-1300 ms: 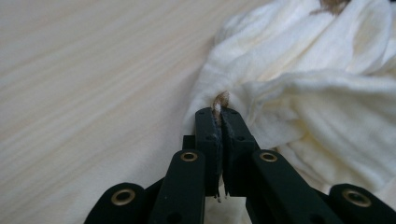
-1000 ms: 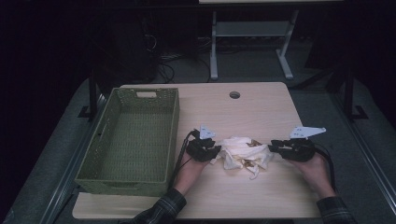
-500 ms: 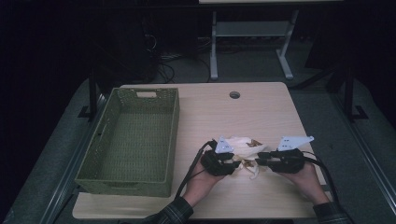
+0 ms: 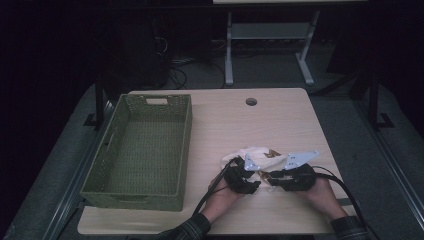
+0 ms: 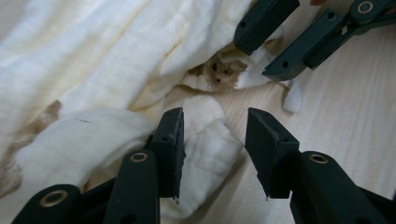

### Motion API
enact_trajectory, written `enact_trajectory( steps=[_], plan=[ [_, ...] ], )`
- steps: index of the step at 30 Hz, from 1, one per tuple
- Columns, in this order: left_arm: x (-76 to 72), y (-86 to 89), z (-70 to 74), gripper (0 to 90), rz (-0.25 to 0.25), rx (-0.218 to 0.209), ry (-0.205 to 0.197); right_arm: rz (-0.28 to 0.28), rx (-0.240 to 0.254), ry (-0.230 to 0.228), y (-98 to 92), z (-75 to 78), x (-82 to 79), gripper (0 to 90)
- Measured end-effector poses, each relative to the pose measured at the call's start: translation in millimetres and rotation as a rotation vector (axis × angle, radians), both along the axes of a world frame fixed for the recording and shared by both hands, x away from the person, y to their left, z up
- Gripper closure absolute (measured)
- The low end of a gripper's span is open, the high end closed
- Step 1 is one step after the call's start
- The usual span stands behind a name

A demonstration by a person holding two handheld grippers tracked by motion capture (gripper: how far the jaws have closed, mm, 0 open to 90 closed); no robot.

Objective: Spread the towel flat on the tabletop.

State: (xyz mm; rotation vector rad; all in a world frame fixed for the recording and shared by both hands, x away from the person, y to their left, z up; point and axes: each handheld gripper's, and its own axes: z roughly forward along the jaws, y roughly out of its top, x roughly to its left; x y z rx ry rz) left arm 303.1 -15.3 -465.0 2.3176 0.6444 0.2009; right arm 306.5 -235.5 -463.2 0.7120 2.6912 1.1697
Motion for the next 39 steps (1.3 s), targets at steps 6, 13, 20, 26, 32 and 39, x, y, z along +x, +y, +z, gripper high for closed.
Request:
enact_trajectory(
  steps=[6, 13, 20, 26, 32, 39],
  plan=[
    [3.1, 3.2, 1.4, 77.5, 0.005, 0.022, -0.028, 0.002, -0.058, 0.010, 3.2, -4.2, -0.3, 78.0],
    [5.0, 17.2, 13.1, 82.9, 0.013, -0.020, -0.014, -0.019, -0.053, 0.020, -10.3, -1.5, 4.0, 85.5],
    [5.0, 37.2, 26.8, 83.8, 0.046, -0.053, -0.028, -0.091, -0.012, 0.010, -39.0, 6.2, 8.6, 87.0],
    [9.4, 54.0, 34.5, 84.3, 0.095, -0.050, -0.055, -0.159, 0.004, -0.004, -63.9, 12.0, 9.6, 87.7],
    [11.9, 64.5, 37.4, 84.8, 0.154, -0.052, -0.072, -0.228, -0.016, -0.033, -89.3, 13.9, 5.7, 88.3],
    [13.3, 71.1, 39.8, 85.5, 0.206, -0.033, -0.095, -0.302, -0.006, -0.045, -122.6, 13.9, -0.8, 88.5]
  ],
)
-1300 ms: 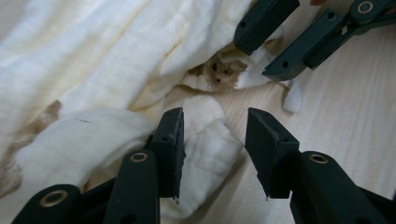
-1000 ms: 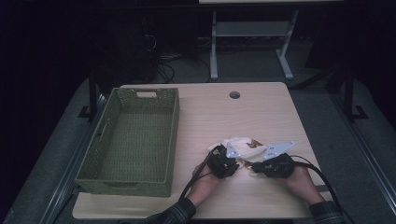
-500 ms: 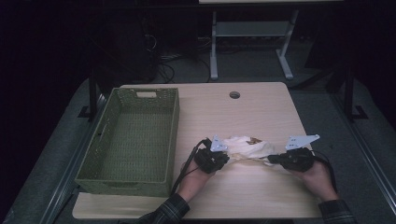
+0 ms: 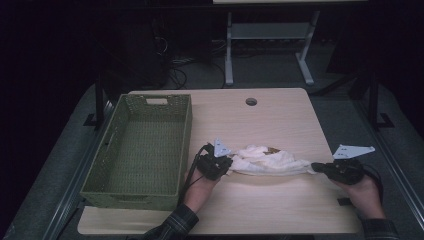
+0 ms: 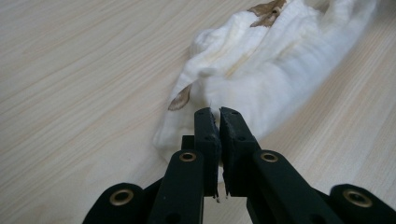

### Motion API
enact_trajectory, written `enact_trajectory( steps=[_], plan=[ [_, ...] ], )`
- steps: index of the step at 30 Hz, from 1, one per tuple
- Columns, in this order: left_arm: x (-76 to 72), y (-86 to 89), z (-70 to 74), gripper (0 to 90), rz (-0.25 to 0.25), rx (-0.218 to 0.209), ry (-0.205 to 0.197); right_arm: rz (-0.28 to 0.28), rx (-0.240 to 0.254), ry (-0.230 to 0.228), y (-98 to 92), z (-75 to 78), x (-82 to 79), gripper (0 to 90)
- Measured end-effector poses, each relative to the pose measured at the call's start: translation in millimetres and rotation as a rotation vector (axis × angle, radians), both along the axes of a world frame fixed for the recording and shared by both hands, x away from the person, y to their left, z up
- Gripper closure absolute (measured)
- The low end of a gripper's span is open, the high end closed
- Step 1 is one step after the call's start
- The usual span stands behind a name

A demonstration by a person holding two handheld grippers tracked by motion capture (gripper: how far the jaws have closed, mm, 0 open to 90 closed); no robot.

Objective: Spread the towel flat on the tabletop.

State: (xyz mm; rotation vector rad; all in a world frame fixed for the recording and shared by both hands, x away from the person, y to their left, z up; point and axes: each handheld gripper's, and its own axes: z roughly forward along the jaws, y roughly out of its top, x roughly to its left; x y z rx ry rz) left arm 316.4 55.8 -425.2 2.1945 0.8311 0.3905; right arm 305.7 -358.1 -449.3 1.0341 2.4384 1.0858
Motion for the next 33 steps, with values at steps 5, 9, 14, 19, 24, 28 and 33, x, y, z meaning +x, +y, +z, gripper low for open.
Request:
enact_trajectory(
  steps=[5, 9, 14, 19, 24, 28, 33],
  plan=[
    [-9.4, -0.5, -2.5, 85.5, -0.016, 0.005, 0.029, 0.008, 0.015, -0.004, -5.6, 0.1, -8.4, 88.5],
    [-23.4, 2.7, -2.0, 85.5, -0.018, -0.002, 0.044, 0.031, 0.018, 0.003, -2.2, -0.9, -15.8, 88.5],
    [-39.0, 4.6, -8.3, 85.4, -0.024, 0.018, 0.084, 0.069, 0.016, 0.020, 4.3, -3.5, -27.6, 88.4],
    [-49.8, 5.1, -9.7, 78.8, -0.030, 0.017, 0.085, 0.100, 0.023, 0.035, 9.8, -5.5, -37.7, 81.0],
    [-43.4, 7.8, 2.3, 70.2, -0.013, -0.047, 0.061, 0.117, 0.053, 0.005, 16.0, 3.6, -34.3, 71.4],
    [-35.3, 3.2, 6.0, 68.6, -0.006, -0.059, 0.040, 0.118, 0.052, -0.011, 22.4, 8.2, -25.2, 70.6],
    [-20.9, -4.1, 0.1, 68.9, -0.030, -0.058, 0.053, 0.163, 0.086, 0.001, 36.4, 10.4, -11.0, 71.1]
  ],
)
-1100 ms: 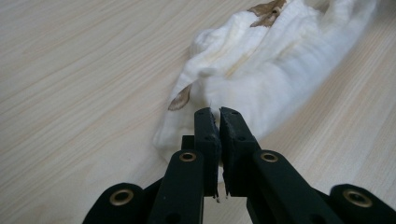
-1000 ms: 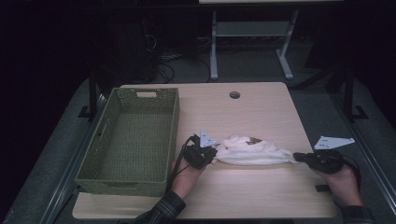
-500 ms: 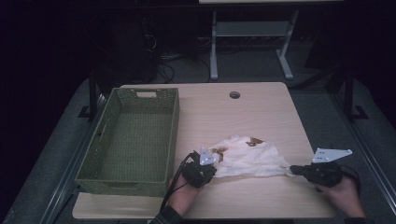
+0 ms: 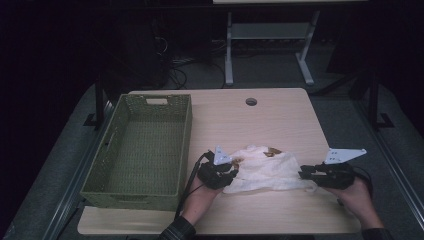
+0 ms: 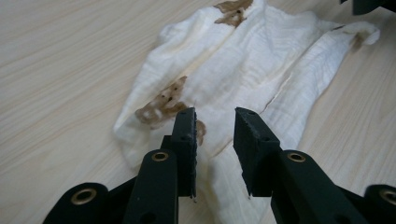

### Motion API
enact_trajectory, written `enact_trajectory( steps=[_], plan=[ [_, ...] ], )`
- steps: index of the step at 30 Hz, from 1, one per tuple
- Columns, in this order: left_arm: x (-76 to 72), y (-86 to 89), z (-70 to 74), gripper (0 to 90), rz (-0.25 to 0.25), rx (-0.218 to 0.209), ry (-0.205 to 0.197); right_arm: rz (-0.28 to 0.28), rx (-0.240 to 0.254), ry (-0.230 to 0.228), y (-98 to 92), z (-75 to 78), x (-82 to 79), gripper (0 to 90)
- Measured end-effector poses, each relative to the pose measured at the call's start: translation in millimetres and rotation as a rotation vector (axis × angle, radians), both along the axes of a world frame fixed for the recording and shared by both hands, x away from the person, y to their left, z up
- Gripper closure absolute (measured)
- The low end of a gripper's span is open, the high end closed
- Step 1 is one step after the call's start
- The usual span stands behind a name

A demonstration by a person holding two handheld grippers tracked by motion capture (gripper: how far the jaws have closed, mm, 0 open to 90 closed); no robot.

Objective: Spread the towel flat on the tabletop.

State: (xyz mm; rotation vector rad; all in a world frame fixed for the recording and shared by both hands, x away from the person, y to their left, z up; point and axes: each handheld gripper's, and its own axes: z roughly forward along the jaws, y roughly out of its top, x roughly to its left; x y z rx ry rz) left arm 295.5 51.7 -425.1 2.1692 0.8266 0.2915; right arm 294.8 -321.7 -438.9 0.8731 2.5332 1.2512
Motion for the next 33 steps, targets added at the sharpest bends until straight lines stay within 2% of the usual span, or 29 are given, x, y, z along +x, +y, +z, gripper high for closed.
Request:
enact_trajectory(
  steps=[3, 6, 7, 8, 12, 21, 23, 24, 26, 33],
  plan=[
    [5.6, -3.7, -6.3, 71.3, -0.016, 0.016, 0.002, 0.039, 0.001, 0.014, 14.1, -3.7, 7.5, 72.2],
    [10.5, -7.2, -13.0, 76.4, -0.041, 0.033, 0.025, 0.071, -0.013, 0.023, 29.4, -8.1, 15.0, 74.9],
    [10.9, -7.7, -14.0, 76.6, -0.048, 0.030, 0.029, 0.087, -0.004, 0.041, 34.1, -9.5, 18.1, 74.9],
    [10.8, -7.7, -14.8, 75.9, -0.054, 0.018, 0.038, 0.099, 0.005, 0.048, 36.3, -10.5, 19.9, 74.8],
    [8.9, -6.8, -16.2, 72.3, -0.056, 0.024, 0.047, 0.133, 0.024, 0.068, 43.3, -14.3, 22.2, 74.6],
    [12.1, -4.5, -21.1, 66.4, -0.043, 0.039, 0.028, 0.190, 0.026, 0.116, 59.0, -25.1, 26.8, 71.3],
    [12.7, -2.8, -21.0, 65.3, -0.037, 0.038, 0.027, 0.203, -0.001, 0.126, 64.5, -27.7, 27.9, 76.2],
    [12.7, -1.9, -20.5, 64.6, -0.033, 0.030, 0.021, 0.213, -0.014, 0.132, 67.0, -28.9, 27.3, 82.1],
    [12.8, 0.5, -18.0, 63.7, -0.024, 0.019, 0.014, 0.225, -0.023, 0.130, 68.7, -29.4, 25.5, 86.7],
    [12.5, 5.5, -12.3, 60.1, 0.005, -0.008, -0.011, 0.272, 0.012, 0.089, 66.0, -16.5, 6.3, 87.4]
  ],
)
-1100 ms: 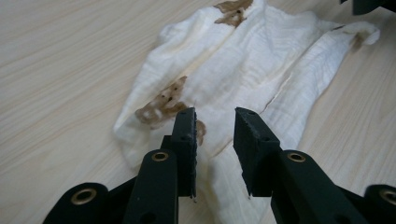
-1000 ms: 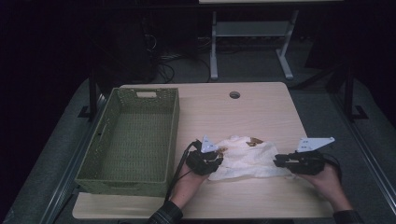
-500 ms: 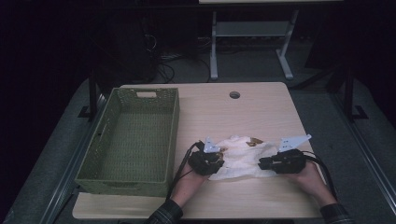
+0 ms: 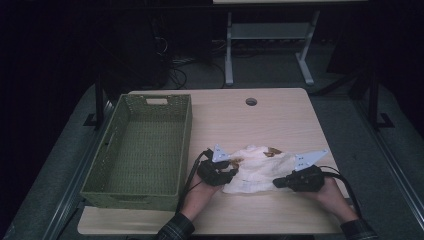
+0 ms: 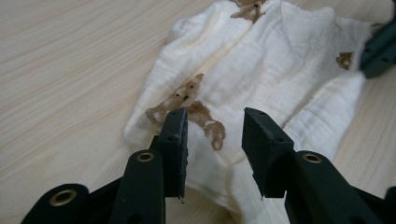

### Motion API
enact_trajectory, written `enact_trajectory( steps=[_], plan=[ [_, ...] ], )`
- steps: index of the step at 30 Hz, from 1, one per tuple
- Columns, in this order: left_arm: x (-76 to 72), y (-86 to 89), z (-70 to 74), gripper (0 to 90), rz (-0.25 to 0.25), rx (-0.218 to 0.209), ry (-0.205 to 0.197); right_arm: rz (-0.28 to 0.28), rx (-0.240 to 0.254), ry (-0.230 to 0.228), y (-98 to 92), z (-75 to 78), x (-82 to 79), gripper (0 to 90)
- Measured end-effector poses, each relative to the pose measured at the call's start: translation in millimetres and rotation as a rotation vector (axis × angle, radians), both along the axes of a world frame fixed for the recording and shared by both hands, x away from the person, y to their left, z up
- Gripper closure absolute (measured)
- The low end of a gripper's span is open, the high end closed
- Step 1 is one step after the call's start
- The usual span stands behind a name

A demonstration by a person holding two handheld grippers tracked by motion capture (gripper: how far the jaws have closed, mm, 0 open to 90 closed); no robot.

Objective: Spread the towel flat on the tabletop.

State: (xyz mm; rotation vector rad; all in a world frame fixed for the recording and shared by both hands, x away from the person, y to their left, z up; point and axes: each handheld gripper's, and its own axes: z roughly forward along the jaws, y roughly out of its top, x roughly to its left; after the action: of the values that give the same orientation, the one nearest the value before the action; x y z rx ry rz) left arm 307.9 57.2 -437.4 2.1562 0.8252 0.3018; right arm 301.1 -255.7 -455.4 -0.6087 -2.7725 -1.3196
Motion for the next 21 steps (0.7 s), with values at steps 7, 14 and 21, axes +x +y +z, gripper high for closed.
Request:
enact_trajectory(
  steps=[7, 14, 21],
  plan=[
    [-3.1, -0.8, -1.2, 59.6, -0.007, 0.008, 0.006, 0.049, -0.014, 0.030, 1.4, -5.7, -25.0, 85.7],
    [-6.0, -7.8, -7.4, 72.4, -0.078, 0.019, 0.045, 0.070, -0.017, 0.047, 1.7, -8.1, -33.5, 79.0],
    [-3.8, -10.9, -11.7, 88.7, -0.112, 0.019, 0.106, 0.031, 0.002, 0.024, -6.0, -3.2, -29.7, 76.9]
  ],
)
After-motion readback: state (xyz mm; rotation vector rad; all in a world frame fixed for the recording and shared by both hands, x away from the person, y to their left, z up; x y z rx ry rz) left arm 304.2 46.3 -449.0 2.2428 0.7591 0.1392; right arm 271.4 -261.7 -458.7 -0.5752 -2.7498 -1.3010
